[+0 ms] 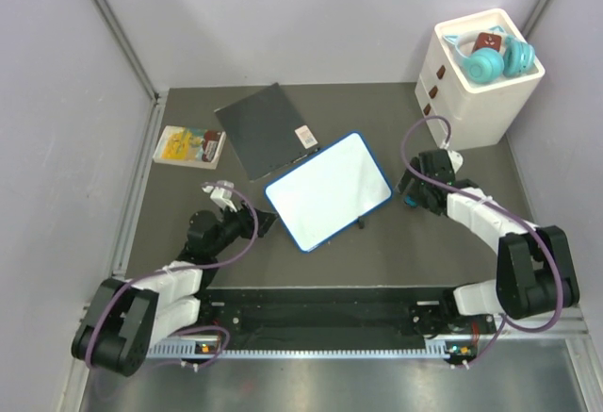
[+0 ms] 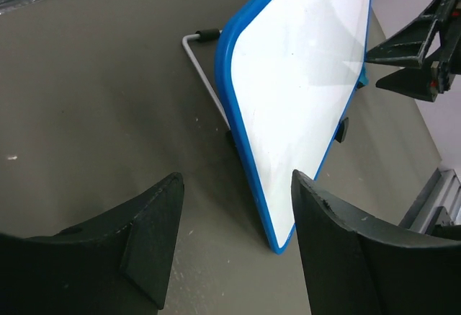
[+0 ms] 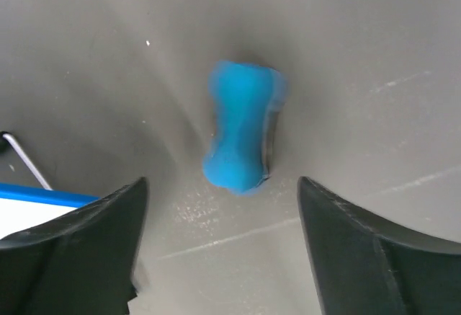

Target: Erase the whiteboard

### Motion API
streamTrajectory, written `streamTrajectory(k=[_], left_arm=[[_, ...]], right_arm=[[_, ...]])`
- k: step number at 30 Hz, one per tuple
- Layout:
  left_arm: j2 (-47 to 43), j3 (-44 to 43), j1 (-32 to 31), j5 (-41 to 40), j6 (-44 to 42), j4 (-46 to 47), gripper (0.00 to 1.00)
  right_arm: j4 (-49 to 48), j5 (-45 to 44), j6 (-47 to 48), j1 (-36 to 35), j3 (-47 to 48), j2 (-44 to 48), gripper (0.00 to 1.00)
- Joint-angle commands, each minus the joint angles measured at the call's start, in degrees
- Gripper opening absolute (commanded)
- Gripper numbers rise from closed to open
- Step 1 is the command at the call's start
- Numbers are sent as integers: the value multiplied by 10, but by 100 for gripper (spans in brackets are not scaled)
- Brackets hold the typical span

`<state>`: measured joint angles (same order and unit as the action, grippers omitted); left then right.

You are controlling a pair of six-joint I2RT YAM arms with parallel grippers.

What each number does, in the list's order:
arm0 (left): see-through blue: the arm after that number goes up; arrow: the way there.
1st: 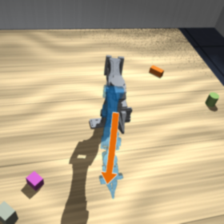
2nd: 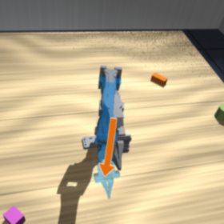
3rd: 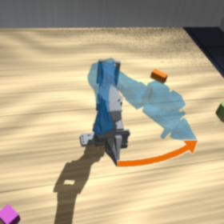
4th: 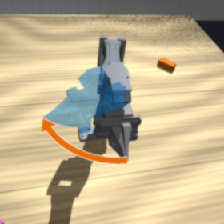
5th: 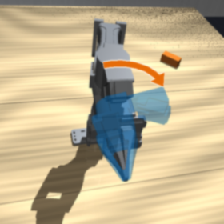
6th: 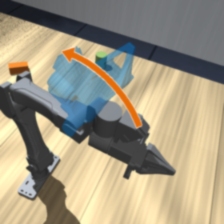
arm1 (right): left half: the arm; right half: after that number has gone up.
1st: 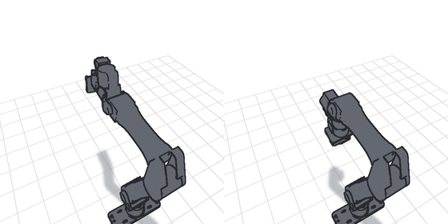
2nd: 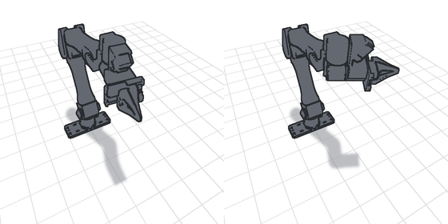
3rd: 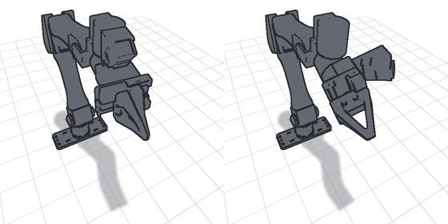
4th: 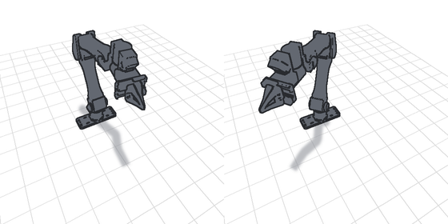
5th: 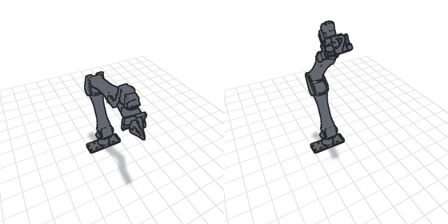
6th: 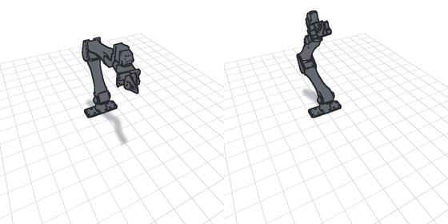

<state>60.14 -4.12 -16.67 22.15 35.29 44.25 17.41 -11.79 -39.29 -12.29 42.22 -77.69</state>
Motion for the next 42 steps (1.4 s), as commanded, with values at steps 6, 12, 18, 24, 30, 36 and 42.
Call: streamTrajectory(k=[6,12,18,24,30,36,42], left_arm=[[73,3,-4,41,18,151,59],[101,-3,-5,47,20,171,55],[115,-11,-6,48,21,177,52],[130,-19,-8,48,22,185,49],[162,-24,-14,54,27,216,46],[211,-27,-20,58,36,262,45],[207,-34,-21,55,29,248,33]], right_arm=[[-42,21,3,1,0,-3,95],[-93,77,22,1,-20,36,95],[-132,110,40,1,-42,68,91],[-149,115,40,1,-66,104,85],[-207,188,48,0,-78,98,75],[-248,233,62,-12,-86,68,71],[-286,268,68,-19,-93,63,70]])
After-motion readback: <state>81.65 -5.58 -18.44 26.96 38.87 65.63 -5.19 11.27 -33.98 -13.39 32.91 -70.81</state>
